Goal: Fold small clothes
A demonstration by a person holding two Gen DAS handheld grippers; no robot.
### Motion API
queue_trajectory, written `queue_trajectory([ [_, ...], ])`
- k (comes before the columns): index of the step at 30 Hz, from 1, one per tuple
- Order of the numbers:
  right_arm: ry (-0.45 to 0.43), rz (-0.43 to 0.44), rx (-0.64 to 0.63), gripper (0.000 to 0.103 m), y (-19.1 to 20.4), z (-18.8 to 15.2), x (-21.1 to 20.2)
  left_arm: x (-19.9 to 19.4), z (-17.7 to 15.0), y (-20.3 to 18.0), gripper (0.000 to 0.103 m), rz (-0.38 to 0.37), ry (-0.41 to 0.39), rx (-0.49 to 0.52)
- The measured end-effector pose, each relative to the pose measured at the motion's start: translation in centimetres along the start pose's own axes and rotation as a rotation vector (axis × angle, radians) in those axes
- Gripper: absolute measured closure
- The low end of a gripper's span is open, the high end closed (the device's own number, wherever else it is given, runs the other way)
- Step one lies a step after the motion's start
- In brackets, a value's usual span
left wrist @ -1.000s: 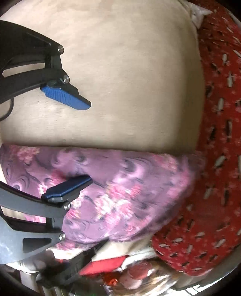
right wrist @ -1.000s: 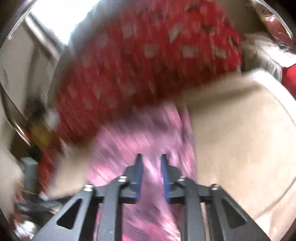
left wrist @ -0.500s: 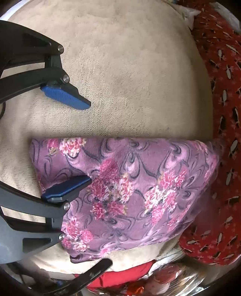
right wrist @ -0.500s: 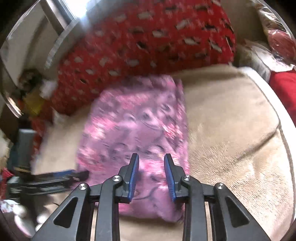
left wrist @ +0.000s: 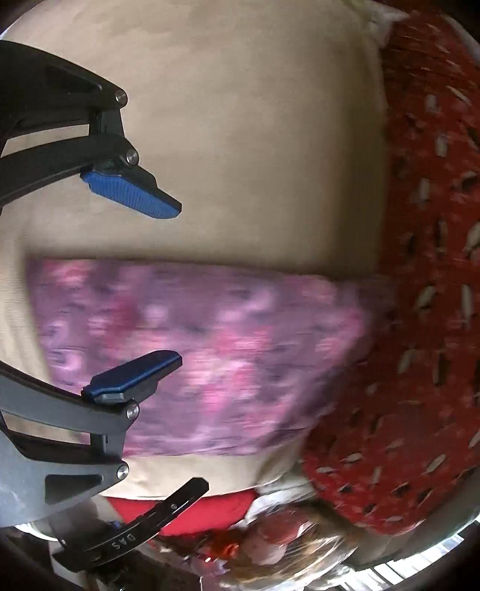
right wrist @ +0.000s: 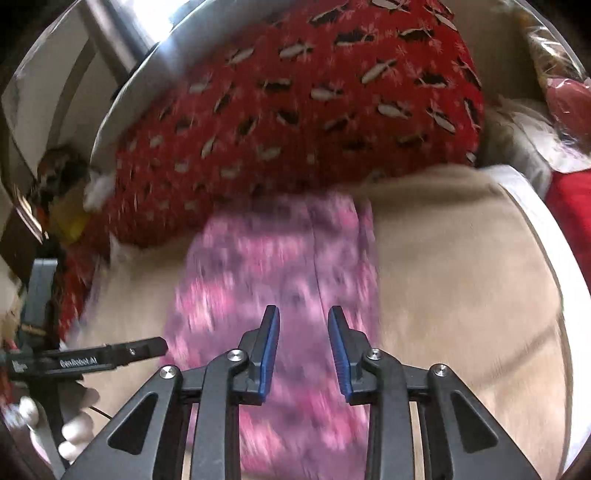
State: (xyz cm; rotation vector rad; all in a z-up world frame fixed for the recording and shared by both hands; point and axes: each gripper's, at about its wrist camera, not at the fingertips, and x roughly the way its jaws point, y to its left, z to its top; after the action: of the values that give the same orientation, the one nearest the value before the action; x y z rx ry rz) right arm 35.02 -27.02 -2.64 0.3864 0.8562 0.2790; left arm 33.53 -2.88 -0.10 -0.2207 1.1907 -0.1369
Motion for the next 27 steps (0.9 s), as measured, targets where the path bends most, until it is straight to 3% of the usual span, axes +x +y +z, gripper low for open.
queue_trajectory([
  [4, -0.014, 0.007, 0.02, 0.073, -0.1, 2.6, 3.4, 2.0, 4.2, -0.7, 0.029, 0.046, -0.02, -0.005],
  [7, 0.149, -0.065, 0.021, 0.071, -1.2, 1.9, 8.2, 6.4, 5.2, -0.2, 0.027, 0.095, 0.082, 0.012],
  [11, 0.029, 0.013, 0.147, 0.067, -3.1, 4.6, 6.3, 6.0, 5.8, 1.4, 0.027, -0.015, 0.084, -0.03],
  [12, 0.005, 0.008, 0.174, 0.062, -3.7, 5.3, 6.2, 5.8, 6.0, 1.7, 0.028, -0.038, 0.086, -0.053],
  [15, 0.078, 0.007, 0.231, 0.056, -4.6, 6.6, 8.4, 5.8, 6.3, 1.7, 0.028, -0.113, 0.108, -0.103],
  [17, 0.16, -0.027, 0.216, 0.066, -4.0, 6.8, 10.7, 5.3, 6.6, 1.5, 0.028, -0.135, 0.098, -0.108],
  [18, 0.142, -0.017, 0.178, 0.098, -3.2, 7.0, 10.9, 4.9, 6.8, 1.3, 0.028, -0.117, 0.071, -0.094],
  [21, 0.051, -0.05, 0.162, 0.098, -3.1, 7.5, 10.6, 6.5, 7.5, 1.0, 0.026, 0.01, 0.045, -0.075],
  [23, 0.177, -0.099, 0.207, 0.095, -4.7, 6.4, 13.2, 8.3, 7.7, 1.2, 0.025, 0.001, 0.115, -0.09],
  [25, 0.128, -0.082, 0.219, 0.089, -4.8, 6.6, 12.2, 7.6, 8.0, 1.6, 0.025, -0.023, 0.116, -0.114],
  [27, 0.071, -0.117, 0.179, 0.083, -3.9, 6.9, 9.9, 6.2, 7.9, 2.0, 0.025, -0.048, 0.088, -0.123],
])
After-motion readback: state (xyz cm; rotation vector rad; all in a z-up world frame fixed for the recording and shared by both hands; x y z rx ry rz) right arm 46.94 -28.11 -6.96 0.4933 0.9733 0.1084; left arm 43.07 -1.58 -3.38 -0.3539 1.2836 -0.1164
